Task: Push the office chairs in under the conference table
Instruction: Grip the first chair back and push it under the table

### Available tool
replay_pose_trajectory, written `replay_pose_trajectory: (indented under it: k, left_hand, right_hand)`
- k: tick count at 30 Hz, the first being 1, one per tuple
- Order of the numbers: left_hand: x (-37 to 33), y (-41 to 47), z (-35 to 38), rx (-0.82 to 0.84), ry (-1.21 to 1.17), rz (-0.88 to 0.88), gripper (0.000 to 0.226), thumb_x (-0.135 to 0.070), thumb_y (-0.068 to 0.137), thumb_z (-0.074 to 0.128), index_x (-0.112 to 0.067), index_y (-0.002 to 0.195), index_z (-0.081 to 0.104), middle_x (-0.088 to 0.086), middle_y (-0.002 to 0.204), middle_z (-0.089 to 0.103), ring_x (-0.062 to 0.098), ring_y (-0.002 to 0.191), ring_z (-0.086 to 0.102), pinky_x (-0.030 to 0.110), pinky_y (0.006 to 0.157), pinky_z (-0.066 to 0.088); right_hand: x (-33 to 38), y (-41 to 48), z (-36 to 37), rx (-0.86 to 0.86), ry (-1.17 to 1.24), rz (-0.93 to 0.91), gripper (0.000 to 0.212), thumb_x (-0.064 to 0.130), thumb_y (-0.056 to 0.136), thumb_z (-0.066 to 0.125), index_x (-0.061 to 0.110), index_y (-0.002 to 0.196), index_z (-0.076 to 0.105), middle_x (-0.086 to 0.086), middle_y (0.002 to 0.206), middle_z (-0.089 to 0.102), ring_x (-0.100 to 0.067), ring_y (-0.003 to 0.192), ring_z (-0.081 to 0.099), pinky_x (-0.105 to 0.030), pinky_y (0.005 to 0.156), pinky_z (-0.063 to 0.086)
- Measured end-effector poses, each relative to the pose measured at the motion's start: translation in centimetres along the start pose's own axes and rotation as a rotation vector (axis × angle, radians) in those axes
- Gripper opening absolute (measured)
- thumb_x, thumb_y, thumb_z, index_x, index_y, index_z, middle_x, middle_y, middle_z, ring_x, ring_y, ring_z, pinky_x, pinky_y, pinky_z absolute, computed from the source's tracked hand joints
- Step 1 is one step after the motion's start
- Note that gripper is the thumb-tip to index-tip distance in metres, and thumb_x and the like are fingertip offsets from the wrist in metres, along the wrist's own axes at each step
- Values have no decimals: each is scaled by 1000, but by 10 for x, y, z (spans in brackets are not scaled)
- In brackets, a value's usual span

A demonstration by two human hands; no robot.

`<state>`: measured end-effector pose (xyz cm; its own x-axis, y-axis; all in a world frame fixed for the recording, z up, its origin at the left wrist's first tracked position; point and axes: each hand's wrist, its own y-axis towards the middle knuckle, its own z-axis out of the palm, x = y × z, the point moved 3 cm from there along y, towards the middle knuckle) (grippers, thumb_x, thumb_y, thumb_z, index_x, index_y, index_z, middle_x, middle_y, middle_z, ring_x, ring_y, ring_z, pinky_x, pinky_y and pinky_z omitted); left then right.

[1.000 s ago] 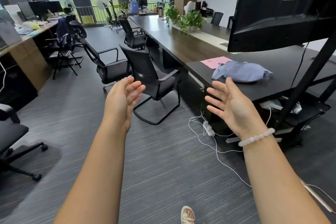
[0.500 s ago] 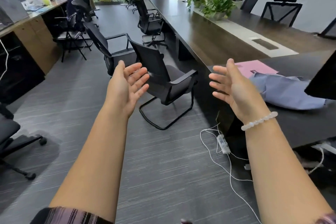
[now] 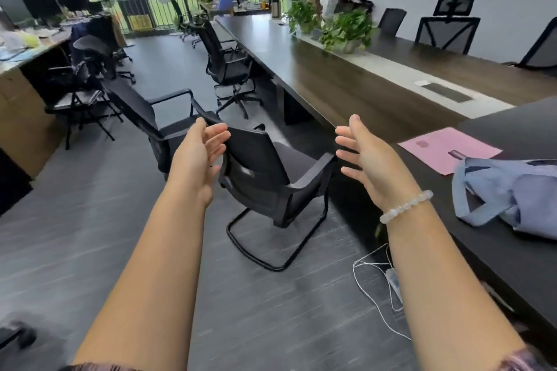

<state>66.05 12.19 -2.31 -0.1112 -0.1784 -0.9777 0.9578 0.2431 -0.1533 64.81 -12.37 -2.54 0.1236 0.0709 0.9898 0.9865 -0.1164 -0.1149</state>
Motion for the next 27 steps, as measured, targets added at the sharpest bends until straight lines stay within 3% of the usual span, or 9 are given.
replay_pose_trajectory:
  k: [5, 8, 11, 13, 16, 18, 21, 25, 27]
  left_hand:
    - [-18, 89, 0, 40, 77, -14, 41, -48, 96, 33, -29, 92, 69, -13, 105, 69, 4, 106, 55, 30, 86, 35]
    - [-11, 134, 0, 50, 108, -66, 40, -47, 95, 34, -29, 96, 70, -12, 113, 67, 5, 114, 52, 27, 77, 36]
    - [1, 179, -1, 38, 133, -108, 31, -41, 94, 41, -29, 91, 69, -7, 123, 60, 12, 126, 44, 31, 96, 35]
    - [9, 210, -2, 14, 136, -140, 25, -35, 93, 45, -27, 87, 68, -4, 123, 58, 16, 131, 40, 34, 105, 31]
    - [18, 258, 1, 8, 154, -174, 20, -32, 91, 49, -25, 94, 68, -6, 122, 58, 15, 129, 41, 32, 102, 31]
    - [24, 295, 8, 10, 175, -192, 22, -32, 90, 49, -25, 102, 67, -7, 121, 58, 12, 123, 43, 31, 104, 29]
    - [33, 350, 19, 11, 195, -226, 20, -33, 90, 50, -26, 99, 66, -8, 121, 59, 11, 115, 45, 33, 106, 27]
    - [45, 409, 29, -21, 249, -287, 29, -34, 88, 53, -20, 111, 65, -7, 124, 58, 12, 118, 45, 34, 98, 26]
    - [50, 430, 30, -36, 269, -323, 36, -34, 89, 53, -18, 119, 63, -6, 125, 57, 12, 114, 47, 36, 96, 25]
  right_hand:
    - [7, 62, 51, -29, -12, -8, 54, 58, 96, 30, 26, 133, 53, 9, 134, 52, -11, 119, 52, -41, 104, 42]
    - [0, 96, 67, -35, -26, 43, 55, 60, 95, 29, 28, 133, 52, 9, 136, 51, -12, 121, 50, -42, 105, 40]
    - [-10, 138, 72, -78, -48, 77, 53, 59, 95, 30, 28, 132, 52, 8, 137, 51, -14, 123, 50, -44, 107, 39]
    - [-19, 166, 78, -86, -97, 118, 59, 59, 94, 32, 19, 133, 51, -3, 138, 53, -24, 125, 51, -46, 106, 39]
    - [-29, 215, 92, -70, -155, 158, 61, 59, 93, 33, 12, 129, 49, -13, 137, 48, -29, 124, 49, -49, 105, 40]
    - [-34, 253, 103, -54, -139, 179, 59, 59, 94, 32, 13, 127, 51, -11, 135, 50, -25, 121, 51, -48, 105, 39]
    - [-40, 308, 121, -23, -134, 189, 56, 61, 94, 31, 24, 130, 51, 2, 125, 56, -17, 118, 52, -47, 107, 38]
    - [-45, 372, 145, 60, -183, 227, 57, 58, 95, 31, 27, 143, 39, 10, 144, 44, -15, 131, 42, -45, 112, 33]
    - [-47, 393, 154, 92, -206, 243, 54, 56, 96, 34, 26, 141, 41, 12, 143, 43, -12, 127, 44, -41, 110, 35]
